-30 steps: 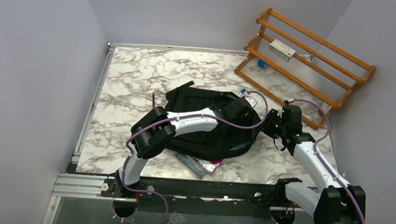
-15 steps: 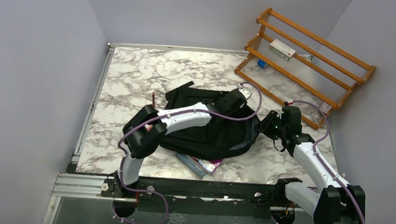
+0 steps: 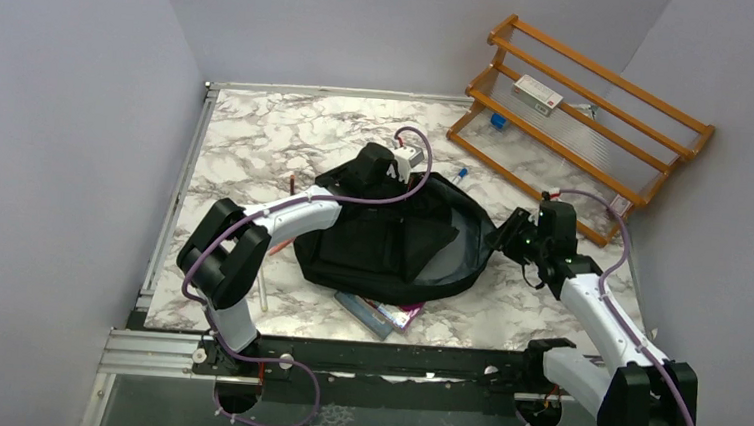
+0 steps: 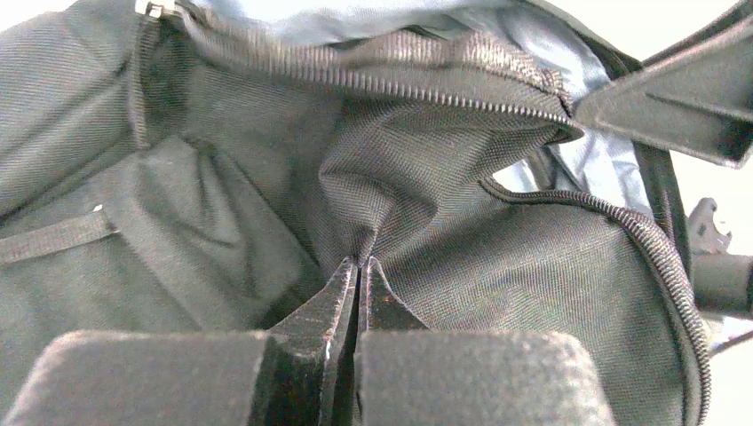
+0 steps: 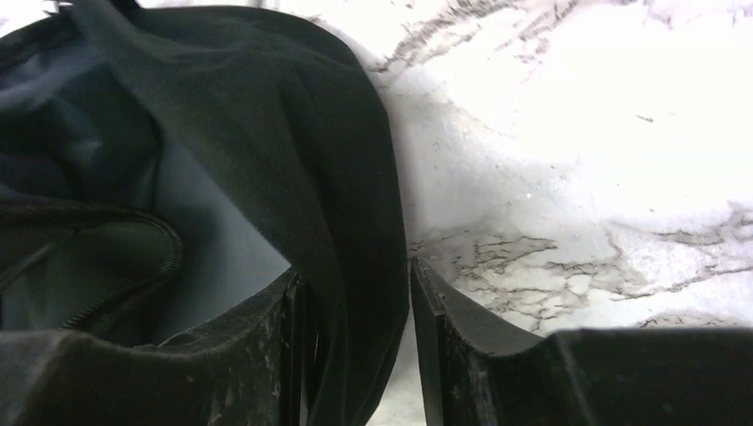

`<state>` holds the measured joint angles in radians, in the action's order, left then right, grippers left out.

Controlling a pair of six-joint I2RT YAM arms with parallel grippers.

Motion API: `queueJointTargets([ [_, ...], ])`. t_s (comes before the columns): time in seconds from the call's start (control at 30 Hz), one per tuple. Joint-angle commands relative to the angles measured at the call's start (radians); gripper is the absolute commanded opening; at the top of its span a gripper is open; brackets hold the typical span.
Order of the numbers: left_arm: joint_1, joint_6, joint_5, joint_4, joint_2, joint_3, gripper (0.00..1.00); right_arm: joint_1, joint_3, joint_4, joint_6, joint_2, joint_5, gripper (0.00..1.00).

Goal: Pack the student bag
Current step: Unzip the student bag at the center of the board.

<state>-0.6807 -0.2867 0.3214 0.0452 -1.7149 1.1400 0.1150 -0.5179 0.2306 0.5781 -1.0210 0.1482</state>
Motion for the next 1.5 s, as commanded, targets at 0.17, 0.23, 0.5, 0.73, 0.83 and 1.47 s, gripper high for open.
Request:
queueJointTargets([
  [0.17, 0.002, -0.043, 0.218, -0.137, 0.010, -0.020, 0.00, 0.003, -0.221, 0.089, -0.058, 0.130, 0.058, 0.62],
  [0.23, 0.003, -0.043, 0.220, -0.143, 0.011, -0.017, 0.00, 0.003, -0.268, 0.091, -0.070, 0.127, 0.097, 0.65],
  [0.5, 0.009, -0.059, 0.256, -0.182, 0.011, -0.029, 0.00, 0.003, -0.324, -0.081, -0.151, -0.041, 0.422, 0.68],
  [0.73, 0.010, -0.061, 0.271, -0.185, 0.011, -0.026, 0.00, 0.003, -0.415, -0.099, -0.251, -0.280, 0.602, 0.71],
  [0.83, 0.010, -0.060, 0.274, -0.183, 0.008, -0.025, 0.00, 0.003, -0.427, -0.140, -0.245, -0.340, 0.665, 0.71],
  [1.47, 0.010, -0.021, 0.127, -0.103, 0.076, 0.035, 0.60, 0.003, -0.417, -0.245, 0.025, -0.347, 0.719, 0.01],
])
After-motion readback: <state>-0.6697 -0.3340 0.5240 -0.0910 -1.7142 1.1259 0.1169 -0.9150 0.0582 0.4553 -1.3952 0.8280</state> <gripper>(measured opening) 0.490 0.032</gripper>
